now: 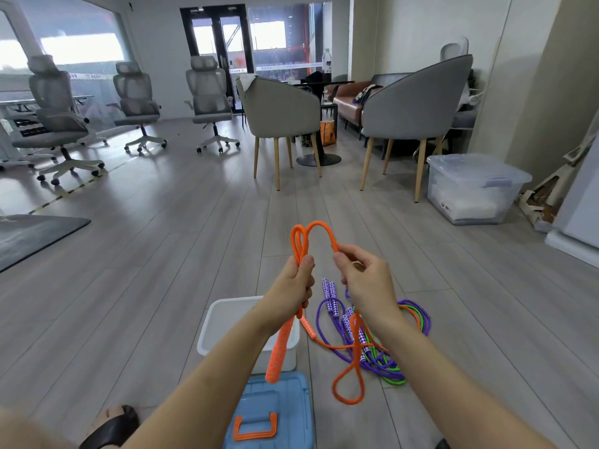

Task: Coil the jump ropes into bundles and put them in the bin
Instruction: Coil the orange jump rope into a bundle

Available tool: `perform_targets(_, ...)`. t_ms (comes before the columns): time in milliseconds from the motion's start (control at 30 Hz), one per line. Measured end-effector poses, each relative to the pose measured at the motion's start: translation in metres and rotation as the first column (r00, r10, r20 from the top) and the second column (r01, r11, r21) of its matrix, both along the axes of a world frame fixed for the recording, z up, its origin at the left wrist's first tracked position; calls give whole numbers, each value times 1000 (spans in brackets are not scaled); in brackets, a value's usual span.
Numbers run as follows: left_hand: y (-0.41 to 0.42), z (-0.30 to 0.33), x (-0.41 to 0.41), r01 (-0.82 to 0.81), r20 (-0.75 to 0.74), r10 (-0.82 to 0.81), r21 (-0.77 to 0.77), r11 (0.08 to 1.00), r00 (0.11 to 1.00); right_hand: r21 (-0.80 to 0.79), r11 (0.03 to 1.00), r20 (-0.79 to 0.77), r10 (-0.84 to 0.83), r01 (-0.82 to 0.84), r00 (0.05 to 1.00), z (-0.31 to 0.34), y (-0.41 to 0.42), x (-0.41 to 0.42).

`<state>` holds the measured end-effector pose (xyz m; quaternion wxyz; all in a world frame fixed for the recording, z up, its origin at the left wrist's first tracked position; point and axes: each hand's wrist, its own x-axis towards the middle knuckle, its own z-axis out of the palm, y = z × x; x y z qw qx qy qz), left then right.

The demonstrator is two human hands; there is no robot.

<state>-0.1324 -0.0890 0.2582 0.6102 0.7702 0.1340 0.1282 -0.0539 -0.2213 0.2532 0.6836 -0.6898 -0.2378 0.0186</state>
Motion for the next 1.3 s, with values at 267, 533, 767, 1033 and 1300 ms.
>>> perform_targets(267, -11, -4, 6, 44, 126, -29, -123, 991, 992, 48, 997, -10, 58, -57, 998, -13, 12, -8)
perform_targets(533, -2, -3, 18, -261, 177, 318, -284, 923, 932, -66, 958, -107, 273, -280, 956, -9, 11, -4)
perform_targets(767, 34, 27, 20, -105, 286, 445, -733, 672, 849, -263, 852, -71, 451, -453, 890, -23, -6, 11)
perform_targets(1033, 45, 38, 13, -180, 248, 441, -664, 726, 863, -477, 750, -11, 515, -458, 857, -21, -20, 25)
perform_targets(1300, 30, 24, 4, -45, 77, 50, -66, 997, 996, -600, 796, 418, 391, -73, 820, -2, -19, 30)
